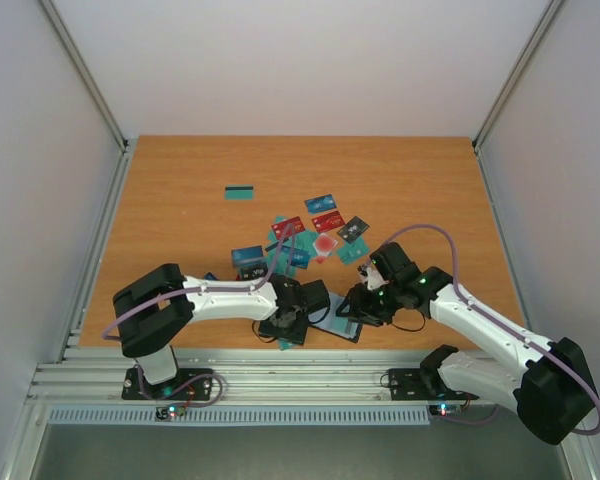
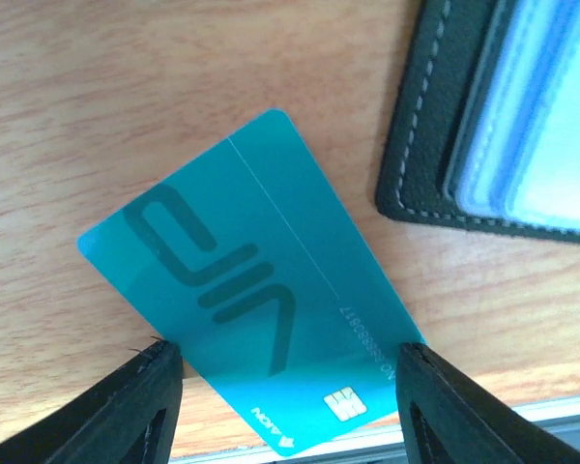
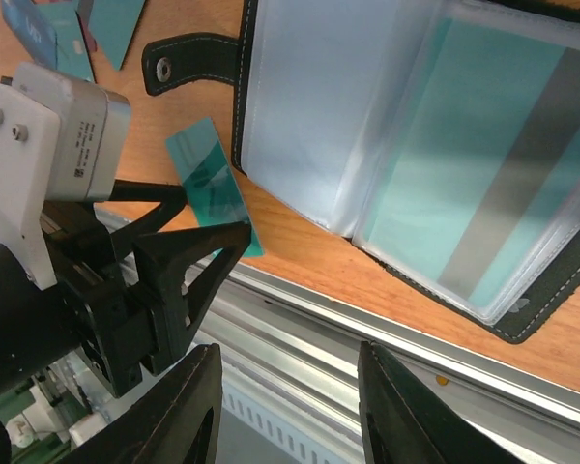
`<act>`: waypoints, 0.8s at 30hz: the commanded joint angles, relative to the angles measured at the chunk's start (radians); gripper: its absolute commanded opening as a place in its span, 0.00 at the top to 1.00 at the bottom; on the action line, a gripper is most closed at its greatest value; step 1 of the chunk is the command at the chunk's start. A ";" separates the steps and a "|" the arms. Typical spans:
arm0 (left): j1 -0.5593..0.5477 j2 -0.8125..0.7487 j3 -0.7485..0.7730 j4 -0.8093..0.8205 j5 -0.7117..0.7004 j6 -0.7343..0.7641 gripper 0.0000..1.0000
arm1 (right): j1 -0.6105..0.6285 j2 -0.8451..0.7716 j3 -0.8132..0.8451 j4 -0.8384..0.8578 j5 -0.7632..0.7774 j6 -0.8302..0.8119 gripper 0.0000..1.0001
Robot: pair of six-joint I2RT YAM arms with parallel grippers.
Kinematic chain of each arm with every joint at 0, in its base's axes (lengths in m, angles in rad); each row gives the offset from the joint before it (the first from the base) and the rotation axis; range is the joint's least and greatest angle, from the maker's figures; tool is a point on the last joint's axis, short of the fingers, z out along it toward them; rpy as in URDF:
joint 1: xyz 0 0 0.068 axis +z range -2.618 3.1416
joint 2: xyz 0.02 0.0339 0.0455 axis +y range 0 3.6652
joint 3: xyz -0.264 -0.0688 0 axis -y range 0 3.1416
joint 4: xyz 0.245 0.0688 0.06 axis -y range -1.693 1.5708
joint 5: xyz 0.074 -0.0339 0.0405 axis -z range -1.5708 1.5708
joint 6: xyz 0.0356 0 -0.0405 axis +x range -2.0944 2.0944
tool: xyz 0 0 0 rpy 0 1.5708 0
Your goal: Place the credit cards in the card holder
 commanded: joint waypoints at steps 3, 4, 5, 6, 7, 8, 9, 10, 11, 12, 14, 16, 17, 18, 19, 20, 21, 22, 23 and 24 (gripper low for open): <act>-0.008 -0.025 -0.015 -0.067 0.000 0.033 0.37 | 0.008 -0.037 -0.007 -0.028 0.008 0.009 0.59; 0.003 -0.038 -0.002 -0.082 -0.010 0.039 0.37 | 0.008 -0.038 -0.004 -0.033 0.009 0.006 0.59; 0.016 -0.046 0.009 -0.095 -0.014 0.044 0.36 | 0.008 -0.037 -0.001 -0.036 0.010 0.005 0.59; 0.031 -0.053 0.019 -0.103 -0.014 0.055 0.36 | 0.007 -0.039 0.002 -0.038 0.012 0.003 0.59; 0.046 -0.057 0.028 -0.106 -0.034 0.062 0.36 | 0.006 -0.039 0.006 -0.043 0.013 0.002 0.59; 0.063 -0.058 0.036 -0.106 -0.040 0.073 0.36 | 0.008 -0.040 0.009 -0.047 0.015 0.001 0.59; 0.078 -0.054 0.044 -0.107 -0.043 0.085 0.36 | 0.007 -0.042 0.012 -0.053 0.016 -0.001 0.59; 0.092 -0.050 0.052 -0.103 -0.041 0.092 0.36 | 0.007 -0.043 0.015 -0.057 0.019 -0.003 0.59; 0.105 -0.043 0.063 -0.097 -0.038 0.103 0.37 | 0.008 -0.044 0.019 -0.062 0.021 -0.004 0.59; 0.113 -0.036 0.075 -0.087 -0.035 0.113 0.37 | 0.008 -0.045 0.022 -0.067 0.023 -0.006 0.59; 0.125 -0.017 0.097 -0.069 -0.024 0.140 0.37 | 0.007 -0.050 0.027 -0.078 0.025 -0.010 0.59; 0.134 0.013 0.120 -0.053 -0.020 0.170 0.38 | 0.008 -0.056 0.030 -0.091 0.032 -0.014 0.59; 0.138 0.030 0.132 -0.051 -0.020 0.179 0.39 | 0.008 -0.059 0.033 -0.097 0.035 -0.016 0.59; 0.142 0.045 0.141 -0.052 -0.020 0.191 0.39 | 0.007 -0.062 0.034 -0.103 0.038 -0.017 0.59; 0.145 0.059 0.149 -0.051 -0.020 0.199 0.40 | 0.008 -0.067 0.035 -0.109 0.041 -0.018 0.59; 0.148 0.073 0.158 -0.050 -0.001 0.213 0.41 | 0.008 -0.070 0.034 -0.113 0.043 -0.018 0.59; 0.149 0.085 0.167 -0.050 0.001 0.221 0.42 | 0.008 -0.073 0.036 -0.117 0.045 -0.018 0.59; 0.149 0.097 0.173 -0.052 -0.003 0.231 0.43 | 0.008 -0.077 0.037 -0.122 0.047 -0.019 0.59; 0.149 0.106 0.180 -0.061 -0.011 0.235 0.44 | 0.007 -0.080 0.036 -0.124 0.048 -0.019 0.59; 0.149 0.112 0.182 -0.068 -0.013 0.237 0.44 | 0.008 -0.083 0.037 -0.127 0.050 -0.019 0.59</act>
